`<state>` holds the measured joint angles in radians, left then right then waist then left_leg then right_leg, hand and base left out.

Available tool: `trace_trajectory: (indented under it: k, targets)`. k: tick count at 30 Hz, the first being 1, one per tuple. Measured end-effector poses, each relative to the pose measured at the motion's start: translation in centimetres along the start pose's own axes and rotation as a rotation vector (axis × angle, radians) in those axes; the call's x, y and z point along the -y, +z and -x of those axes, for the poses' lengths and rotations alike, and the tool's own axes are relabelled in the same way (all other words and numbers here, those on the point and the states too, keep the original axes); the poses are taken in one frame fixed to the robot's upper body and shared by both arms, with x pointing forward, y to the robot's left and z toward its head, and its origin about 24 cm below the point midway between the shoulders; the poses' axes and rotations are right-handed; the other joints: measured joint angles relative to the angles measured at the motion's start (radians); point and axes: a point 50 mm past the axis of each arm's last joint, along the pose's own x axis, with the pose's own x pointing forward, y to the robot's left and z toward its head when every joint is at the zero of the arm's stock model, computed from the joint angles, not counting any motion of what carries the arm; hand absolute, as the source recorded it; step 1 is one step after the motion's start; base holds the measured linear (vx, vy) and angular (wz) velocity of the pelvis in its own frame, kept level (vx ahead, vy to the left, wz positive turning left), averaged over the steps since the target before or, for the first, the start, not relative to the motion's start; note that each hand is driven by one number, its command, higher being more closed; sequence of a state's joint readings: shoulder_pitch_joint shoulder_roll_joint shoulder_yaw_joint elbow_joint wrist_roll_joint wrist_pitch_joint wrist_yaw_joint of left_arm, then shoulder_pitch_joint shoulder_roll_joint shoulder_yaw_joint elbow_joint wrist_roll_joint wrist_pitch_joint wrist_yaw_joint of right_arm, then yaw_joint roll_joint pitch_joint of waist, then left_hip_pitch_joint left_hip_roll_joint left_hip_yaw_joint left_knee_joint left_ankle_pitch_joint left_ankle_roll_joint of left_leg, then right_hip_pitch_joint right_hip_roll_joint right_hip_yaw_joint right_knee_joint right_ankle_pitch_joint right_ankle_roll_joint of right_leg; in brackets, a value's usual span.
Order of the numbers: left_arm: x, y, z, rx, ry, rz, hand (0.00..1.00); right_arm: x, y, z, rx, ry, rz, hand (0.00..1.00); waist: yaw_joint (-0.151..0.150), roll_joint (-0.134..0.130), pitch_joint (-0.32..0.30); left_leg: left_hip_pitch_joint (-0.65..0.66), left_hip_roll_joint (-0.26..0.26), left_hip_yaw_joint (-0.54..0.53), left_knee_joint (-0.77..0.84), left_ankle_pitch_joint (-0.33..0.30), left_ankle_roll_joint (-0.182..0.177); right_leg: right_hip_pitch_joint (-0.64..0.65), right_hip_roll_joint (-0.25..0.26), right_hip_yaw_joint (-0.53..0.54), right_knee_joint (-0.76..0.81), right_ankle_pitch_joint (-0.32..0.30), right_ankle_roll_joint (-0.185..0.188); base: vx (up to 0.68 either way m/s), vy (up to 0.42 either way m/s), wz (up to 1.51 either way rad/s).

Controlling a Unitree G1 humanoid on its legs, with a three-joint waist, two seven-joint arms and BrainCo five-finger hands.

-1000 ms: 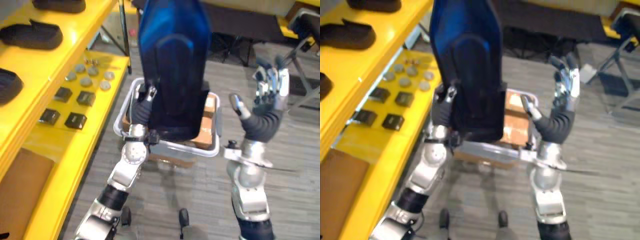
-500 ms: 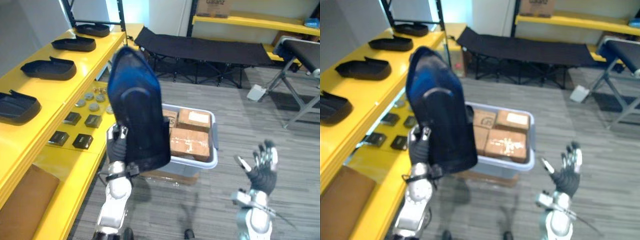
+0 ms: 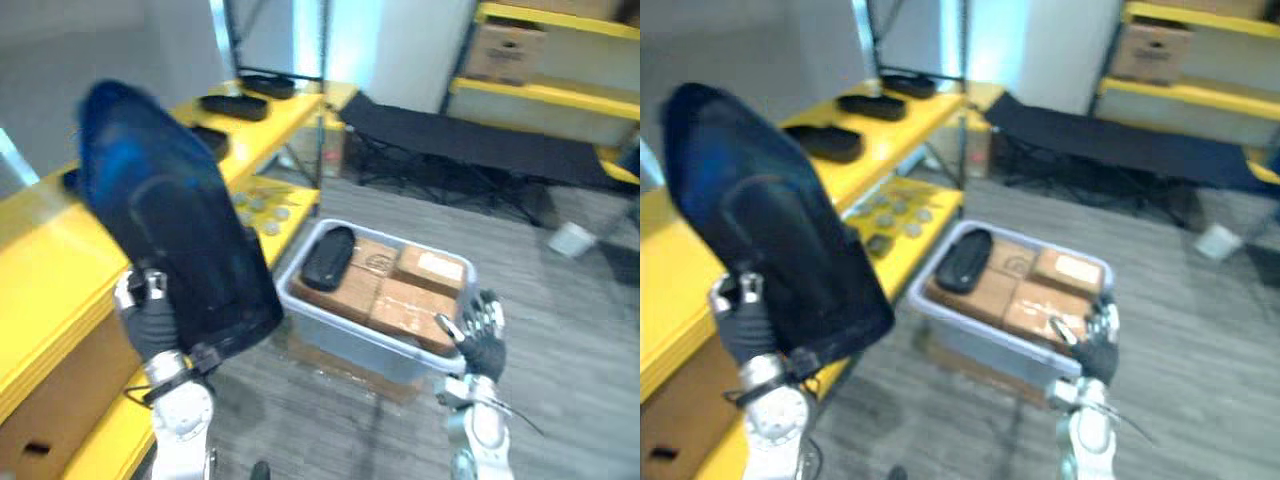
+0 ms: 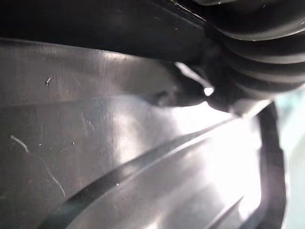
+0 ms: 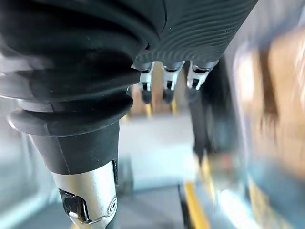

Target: Walk over and take plastic housings, then place them on the shelf

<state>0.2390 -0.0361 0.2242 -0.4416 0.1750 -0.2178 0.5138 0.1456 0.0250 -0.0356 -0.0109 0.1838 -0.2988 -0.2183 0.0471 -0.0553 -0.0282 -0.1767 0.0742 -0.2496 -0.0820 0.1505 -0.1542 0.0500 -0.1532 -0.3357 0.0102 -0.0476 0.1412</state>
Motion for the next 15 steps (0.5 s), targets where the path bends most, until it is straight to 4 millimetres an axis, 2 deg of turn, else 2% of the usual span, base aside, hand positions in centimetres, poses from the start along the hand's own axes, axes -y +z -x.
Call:
trace_trajectory:
  k: [2, 6, 11, 15]
  targets:
    - [-1.8, 0.0, -0.1, 0.002, 0.095, -0.042, 1.00, -1.0, 0.3, -1.1, 0.024, 0.028, -0.016, 0.00, 0.038, -0.017, 0.004, 0.000, -0.024, -0.070, 0.000, 0.006, 0.000, 0.044, -0.005, -0.067, 0.001, -0.018, 0.003, 0.06, -0.026, 0.87]
    - [-3.2, 0.7, 0.2, 0.023, 0.128, -0.073, 1.00, -2.6, 0.8, -1.6, 0.047, 0.088, -0.044, 0.00, 0.072, -0.035, 0.012, -0.003, -0.035, -0.111, 0.000, 0.009, -0.001, 0.059, -0.007, -0.107, 0.022, -0.049, 0.000, 0.04, -0.018, 0.44]
    - [-3.1, 0.6, 0.4, 0.010, 0.138, -0.067, 1.00, -2.9, 0.8, -1.6, 0.038, 0.096, -0.084, 0.00, 0.075, -0.040, 0.017, 0.002, -0.025, -0.111, 0.000, 0.008, -0.001, 0.054, -0.003, -0.103, 0.036, -0.070, -0.005, -0.01, -0.007, -0.02]
    - [-4.1, 0.4, 0.6, -0.001, 0.150, -0.104, 1.00, -3.4, 0.7, -1.5, 0.033, 0.119, -0.089, 0.00, 0.077, -0.044, 0.030, 0.005, -0.014, -0.085, 0.000, 0.006, -0.003, 0.036, -0.001, -0.078, 0.043, -0.069, -0.006, -0.01, -0.003, -0.18]
